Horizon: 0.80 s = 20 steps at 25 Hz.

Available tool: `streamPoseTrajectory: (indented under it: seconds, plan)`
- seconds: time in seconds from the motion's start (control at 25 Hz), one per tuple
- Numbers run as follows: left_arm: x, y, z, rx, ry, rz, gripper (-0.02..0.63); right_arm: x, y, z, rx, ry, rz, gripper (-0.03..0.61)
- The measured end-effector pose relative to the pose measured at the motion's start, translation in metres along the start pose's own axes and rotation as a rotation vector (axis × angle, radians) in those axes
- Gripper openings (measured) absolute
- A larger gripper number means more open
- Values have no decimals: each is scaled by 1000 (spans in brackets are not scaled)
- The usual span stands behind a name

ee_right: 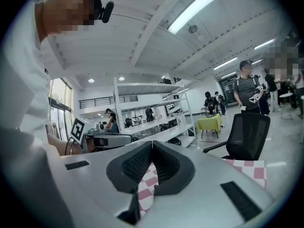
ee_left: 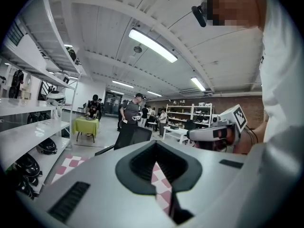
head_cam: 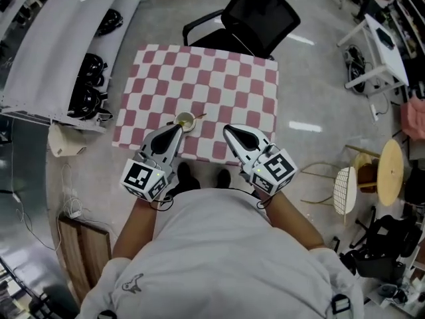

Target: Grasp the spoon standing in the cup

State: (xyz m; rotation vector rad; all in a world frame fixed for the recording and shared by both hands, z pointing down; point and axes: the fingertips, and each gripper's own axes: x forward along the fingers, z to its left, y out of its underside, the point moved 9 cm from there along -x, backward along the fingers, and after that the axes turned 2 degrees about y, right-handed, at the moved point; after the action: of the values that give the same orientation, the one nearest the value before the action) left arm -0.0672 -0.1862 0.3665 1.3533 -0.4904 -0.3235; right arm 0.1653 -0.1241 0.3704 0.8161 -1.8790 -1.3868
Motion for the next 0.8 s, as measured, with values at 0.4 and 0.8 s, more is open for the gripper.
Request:
streamPoseTrajectory:
  seconds: [0.4, 0.8]
  plan:
    - [-6, -6, 61, 37, 194, 23, 11, 50, 5, 21, 44, 167, -40, 32]
    - [-14, -1, 95, 42, 363, 68, 11, 78, 8, 41, 57, 298, -42, 32]
